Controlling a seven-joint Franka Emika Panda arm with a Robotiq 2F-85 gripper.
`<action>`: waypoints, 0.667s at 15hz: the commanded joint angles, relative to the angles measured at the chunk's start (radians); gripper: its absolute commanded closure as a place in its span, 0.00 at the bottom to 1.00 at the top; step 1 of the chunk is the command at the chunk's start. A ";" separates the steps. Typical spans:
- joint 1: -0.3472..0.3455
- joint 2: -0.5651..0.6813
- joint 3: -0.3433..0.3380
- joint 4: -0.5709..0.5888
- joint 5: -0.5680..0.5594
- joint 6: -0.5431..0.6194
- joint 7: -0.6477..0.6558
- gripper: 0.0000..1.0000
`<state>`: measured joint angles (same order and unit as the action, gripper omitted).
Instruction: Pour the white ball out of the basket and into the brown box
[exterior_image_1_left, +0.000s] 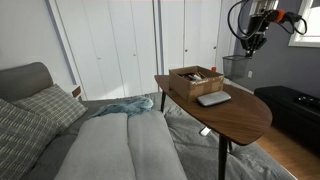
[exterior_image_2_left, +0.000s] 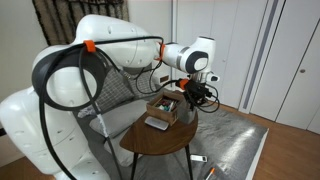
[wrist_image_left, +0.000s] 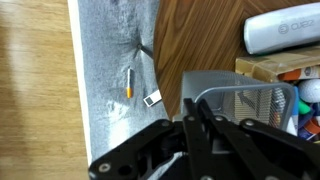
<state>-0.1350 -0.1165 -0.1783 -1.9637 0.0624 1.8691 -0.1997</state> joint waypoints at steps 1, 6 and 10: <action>0.008 -0.048 0.009 -0.094 0.028 0.099 -0.045 0.98; 0.012 -0.032 0.008 -0.137 0.067 0.142 -0.070 0.98; 0.007 -0.032 0.001 -0.183 0.107 0.159 -0.082 0.98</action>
<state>-0.1255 -0.1195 -0.1702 -2.0929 0.1216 1.9980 -0.2556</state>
